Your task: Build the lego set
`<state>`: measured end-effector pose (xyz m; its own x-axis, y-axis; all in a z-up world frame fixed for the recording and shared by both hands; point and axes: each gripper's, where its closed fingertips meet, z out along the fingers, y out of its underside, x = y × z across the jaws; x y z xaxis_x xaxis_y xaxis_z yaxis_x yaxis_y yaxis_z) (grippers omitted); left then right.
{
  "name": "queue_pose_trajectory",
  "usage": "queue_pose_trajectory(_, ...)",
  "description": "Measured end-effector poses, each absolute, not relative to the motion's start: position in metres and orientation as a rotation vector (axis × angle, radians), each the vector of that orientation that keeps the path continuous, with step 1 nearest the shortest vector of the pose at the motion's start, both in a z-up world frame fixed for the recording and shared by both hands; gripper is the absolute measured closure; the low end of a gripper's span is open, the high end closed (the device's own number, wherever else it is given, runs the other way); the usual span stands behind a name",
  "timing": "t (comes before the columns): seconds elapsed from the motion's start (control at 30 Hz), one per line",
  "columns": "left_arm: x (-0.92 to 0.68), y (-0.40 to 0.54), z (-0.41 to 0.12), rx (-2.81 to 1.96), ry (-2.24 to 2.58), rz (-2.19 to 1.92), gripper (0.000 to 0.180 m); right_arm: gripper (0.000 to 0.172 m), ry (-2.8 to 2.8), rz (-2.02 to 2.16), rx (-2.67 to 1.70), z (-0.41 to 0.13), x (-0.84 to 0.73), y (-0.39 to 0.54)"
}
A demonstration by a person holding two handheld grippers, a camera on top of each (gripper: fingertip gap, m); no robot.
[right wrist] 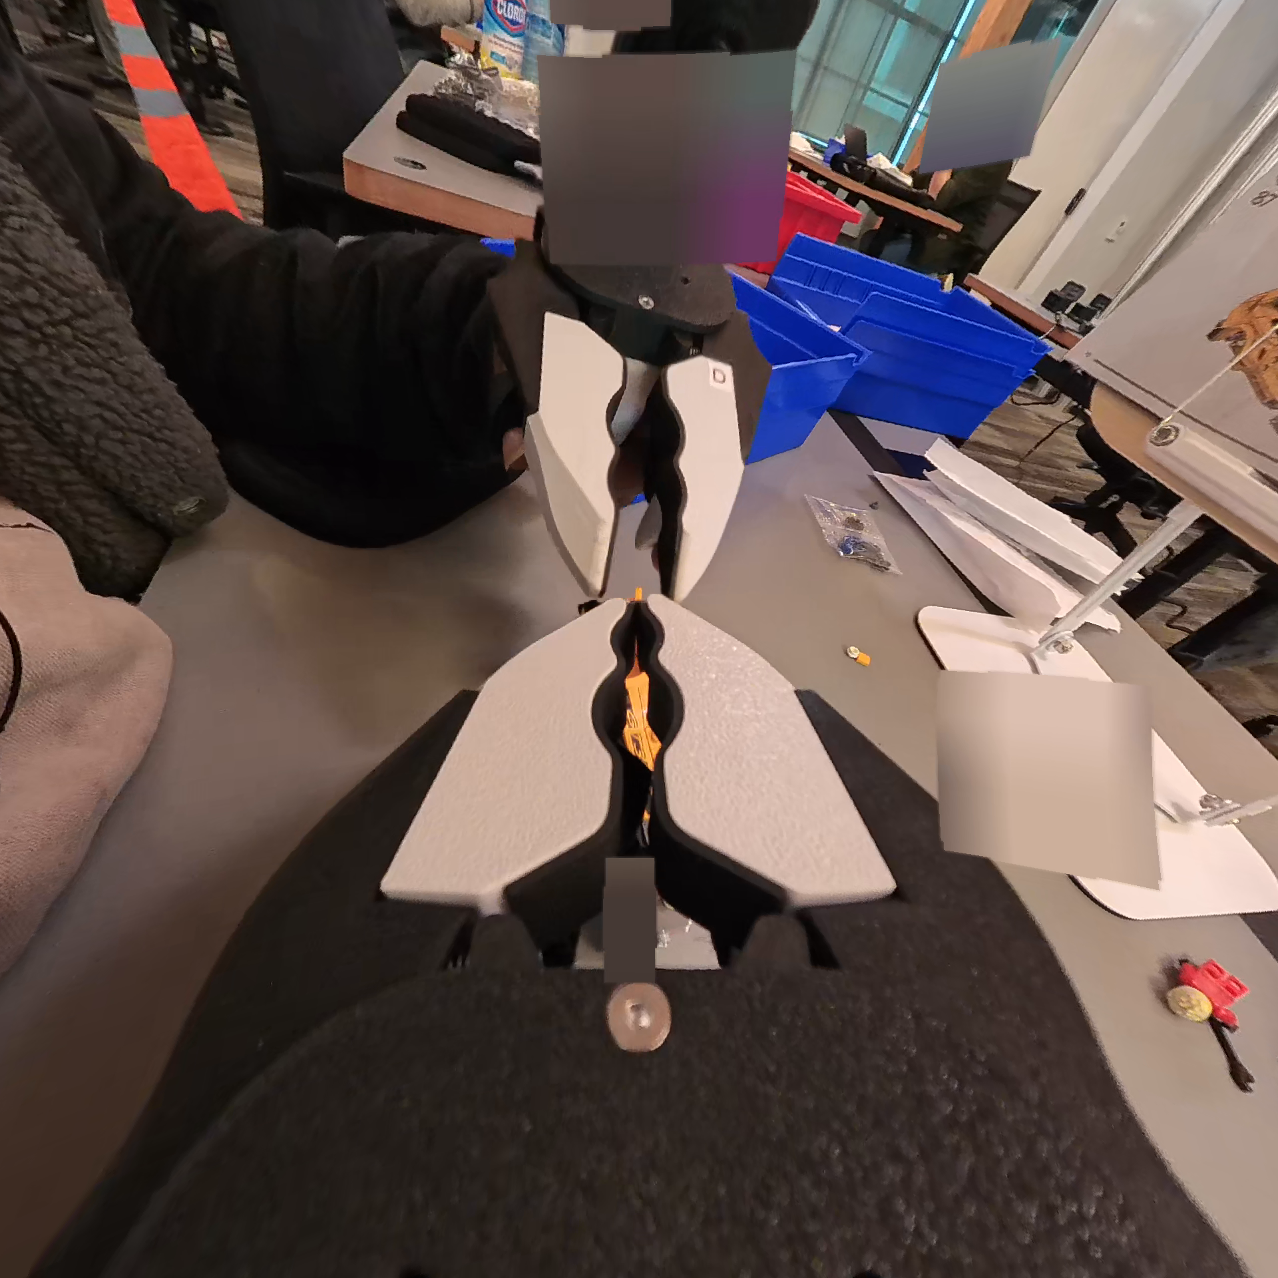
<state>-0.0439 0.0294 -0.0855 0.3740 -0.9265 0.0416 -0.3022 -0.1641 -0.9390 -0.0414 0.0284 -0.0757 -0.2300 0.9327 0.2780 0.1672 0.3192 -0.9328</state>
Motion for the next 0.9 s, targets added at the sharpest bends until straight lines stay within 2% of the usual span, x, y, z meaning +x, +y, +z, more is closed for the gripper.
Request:
queue_pose_trajectory(0.2,-0.037,0.027,-0.091,-1.675,1.103,-0.895,0.160,0.172,-1.616,1.063,-1.002,-0.071,-0.040,0.026)
queue_pose_trajectory(0.77,-0.031,0.015,-0.085,-1.631,1.095,-1.067,0.177,0.172,-1.626,1.155,-0.987,-0.071,-0.040,0.018)
queue_pose_trajectory(0.9,-0.032,0.020,-0.084,-1.628,1.065,-1.056,0.168,0.172,-1.623,1.160,-0.981,-0.072,-0.040,0.017)
